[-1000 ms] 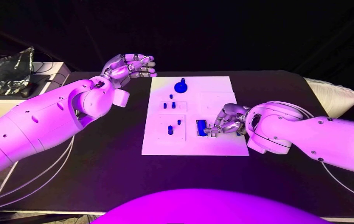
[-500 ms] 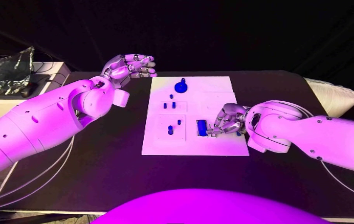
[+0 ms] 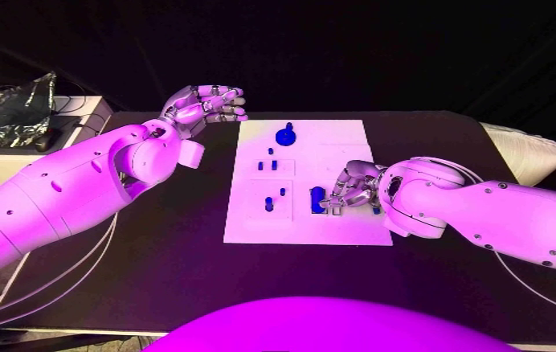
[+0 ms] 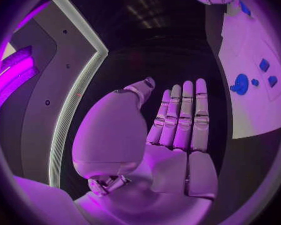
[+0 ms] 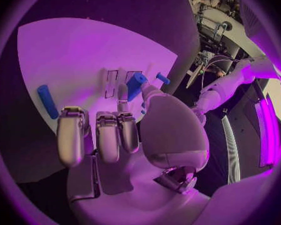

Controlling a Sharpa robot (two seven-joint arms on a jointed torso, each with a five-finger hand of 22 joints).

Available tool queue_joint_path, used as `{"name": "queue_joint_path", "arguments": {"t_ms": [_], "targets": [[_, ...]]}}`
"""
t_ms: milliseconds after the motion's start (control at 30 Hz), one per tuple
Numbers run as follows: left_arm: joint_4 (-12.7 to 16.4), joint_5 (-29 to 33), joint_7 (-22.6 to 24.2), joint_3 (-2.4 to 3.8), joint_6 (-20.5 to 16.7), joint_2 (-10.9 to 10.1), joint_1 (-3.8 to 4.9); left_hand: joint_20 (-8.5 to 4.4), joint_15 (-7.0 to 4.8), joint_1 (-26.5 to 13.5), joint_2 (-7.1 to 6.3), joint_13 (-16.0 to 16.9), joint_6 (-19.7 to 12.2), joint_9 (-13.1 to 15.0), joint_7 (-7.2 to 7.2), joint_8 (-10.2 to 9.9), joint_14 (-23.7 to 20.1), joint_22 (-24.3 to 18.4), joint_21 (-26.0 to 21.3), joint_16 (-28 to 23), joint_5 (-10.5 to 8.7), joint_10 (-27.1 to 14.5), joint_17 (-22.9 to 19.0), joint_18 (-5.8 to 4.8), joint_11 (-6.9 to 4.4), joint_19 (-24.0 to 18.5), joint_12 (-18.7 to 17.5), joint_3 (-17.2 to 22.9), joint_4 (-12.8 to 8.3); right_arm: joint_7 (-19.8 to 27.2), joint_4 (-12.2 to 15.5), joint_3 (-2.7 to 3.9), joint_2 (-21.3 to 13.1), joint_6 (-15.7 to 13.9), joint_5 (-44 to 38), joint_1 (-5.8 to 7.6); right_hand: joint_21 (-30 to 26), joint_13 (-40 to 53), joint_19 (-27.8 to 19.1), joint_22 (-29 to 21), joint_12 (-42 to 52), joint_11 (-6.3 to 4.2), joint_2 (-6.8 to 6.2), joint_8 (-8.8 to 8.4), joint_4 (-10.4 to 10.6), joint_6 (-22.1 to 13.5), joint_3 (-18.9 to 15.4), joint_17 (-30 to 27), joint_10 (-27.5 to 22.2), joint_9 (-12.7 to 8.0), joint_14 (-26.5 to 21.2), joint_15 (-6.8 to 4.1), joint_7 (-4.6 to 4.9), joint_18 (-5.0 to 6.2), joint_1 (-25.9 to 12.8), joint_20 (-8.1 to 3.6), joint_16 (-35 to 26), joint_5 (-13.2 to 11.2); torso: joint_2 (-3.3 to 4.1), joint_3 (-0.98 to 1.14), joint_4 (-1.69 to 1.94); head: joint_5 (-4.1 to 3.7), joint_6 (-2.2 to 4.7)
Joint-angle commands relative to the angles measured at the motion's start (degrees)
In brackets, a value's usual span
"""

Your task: Assemble the parts on the task board

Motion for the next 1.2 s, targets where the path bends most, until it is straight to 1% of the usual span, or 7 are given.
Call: {"name": "queue_joint_path", "arguments": {"t_ms": [33, 167, 433, 633, 700, 933, 1200], "targets": [[0.14, 0.36, 0.29, 0.02, 0.88, 0.03, 0.01, 0.00, -0.06, 0.41, 0.06, 0.05, 0.02, -0.05, 0.33, 0.07, -0.48, -0.08, -0.34, 0.29, -0.20, -0.18, 0.07, 0.72, 0.14, 0.41, 0.15, -0.01, 0.28, -0.40, -0.41, -0.02, 0.18, 0.75, -1.73, -0.18, 0.09, 13.53, 4.31, 12.11, 0.24, -0.40, 0.68, 0.21, 0.07, 0.33, 0.32, 14.82, 4.81, 0.03, 5.92, -0.34, 0.02, -0.87, 0.03, -0.34, 0.25, 0.20, -0.02, 0.00, -0.12, 0.08, 0.00], [0.13, 0.37, 0.29, 0.02, 0.89, 0.01, 0.01, 0.00, -0.06, 0.41, 0.06, 0.05, 0.02, -0.05, 0.33, 0.07, -0.48, -0.08, -0.34, 0.29, -0.20, -0.18, 0.07, 0.72, 0.14, 0.41, 0.15, -0.01, 0.28, -0.52, -0.78, -0.03, 0.28, 1.52, -2.25, -0.23, 0.07, 13.50, 4.30, 12.10, 0.19, -0.45, 0.61, 0.20, -0.12, 0.28, 0.40, 14.80, 4.78, 0.01, 5.92, -0.36, -0.03, -0.87, 0.30, -0.36, 0.24, 0.27, -0.13, -0.05, -0.19, 0.02, 0.00], [0.09, 0.37, 0.30, 0.01, 0.95, 0.08, 0.01, 0.00, -0.06, 0.41, 0.06, 0.05, 0.02, -0.05, 0.33, 0.07, -0.48, -0.08, -0.34, 0.29, -0.20, -0.18, 0.07, 0.72, 0.14, 0.41, 0.15, -0.01, 0.28, -0.59, -0.91, -0.06, 0.64, 2.03, -4.00, -0.33, 0.13, 13.52, 4.32, 12.14, 0.21, -0.52, 0.12, 0.21, -0.50, 0.24, 0.59, 14.80, 4.80, -0.01, 5.92, -0.44, -0.11, -0.88, 1.28, -0.42, 0.24, 0.17, -0.16, -0.05, -0.07, -0.11, 0.00], [0.09, 0.37, 0.30, 0.00, 0.95, 0.04, 0.01, 0.00, -0.06, 0.41, 0.06, 0.05, 0.02, -0.05, 0.33, 0.07, -0.48, -0.08, -0.34, 0.29, -0.20, -0.18, 0.07, 0.72, 0.14, 0.41, 0.15, -0.01, 0.28, -0.59, -0.94, -0.07, 0.71, 2.58, -4.33, -0.38, 0.08, 13.49, 4.32, 12.14, 0.15, -0.61, -0.10, 0.21, -0.88, 0.22, 1.18, 14.82, 4.77, -0.07, 5.92, -0.52, -0.20, -0.88, 2.64, -0.49, 0.25, 0.34, -0.17, -0.12, -0.08, -0.08, 0.00], [0.09, 0.37, 0.31, 0.00, 0.95, 0.02, 0.01, 0.00, -0.06, 0.41, 0.06, 0.05, 0.02, -0.05, 0.33, 0.07, -0.48, -0.08, -0.34, 0.29, -0.20, -0.18, 0.07, 0.72, 0.14, 0.41, 0.15, -0.01, 0.28, -0.57, -0.93, -0.08, 0.74, 2.91, -4.35, -0.41, 0.13, 13.51, 4.33, 12.18, 0.16, -0.62, -0.23, 0.18, -0.79, 0.21, 1.71, 14.82, 4.78, -0.16, 5.92, -0.54, -0.20, -0.89, 3.20, -0.53, 0.25, -0.92, -0.16, -0.11, -0.10, -0.07, 0.00], [0.11, 0.37, 0.34, -0.01, 1.02, 0.00, 0.01, 0.00, -0.06, 0.41, 0.06, 0.05, 0.02, -0.05, 0.33, 0.07, -0.48, -0.08, -0.34, 0.29, -0.20, -0.18, 0.07, 0.72, 0.14, 0.41, 0.15, -0.01, 0.28, -0.49, -0.77, -0.10, 0.85, 3.75, -4.33, -0.53, 0.12, 13.46, 4.34, 12.22, 0.07, -0.67, -1.89, 0.10, -1.67, 0.20, 2.77, 14.83, 4.74, -0.37, 5.93, -0.58, -0.25, -0.90, 5.32, -0.57, 0.25, -0.86, -0.16, -0.09, -0.08, -0.09, 0.00], [0.13, 0.37, 0.36, -0.01, 1.03, -0.06, 0.00, 0.00, -0.06, 0.41, 0.06, 0.05, 0.02, -0.05, 0.33, 0.07, -0.48, -0.08, -0.34, 0.29, -0.20, -0.18, 0.07, 0.72, 0.14, 0.41, 0.15, -0.01, 0.28, -0.40, -0.53, -0.11, 0.77, 2.89, -4.30, -0.65, 0.07, 13.50, 4.34, 12.22, 0.13, -0.57, -2.18, 0.09, -1.09, 0.31, 2.79, 14.85, 4.77, -0.46, 5.93, -0.53, -0.12, -0.90, 4.85, -0.56, 0.26, -0.75, -0.11, -0.06, -0.09, -0.07, 0.00]]}}
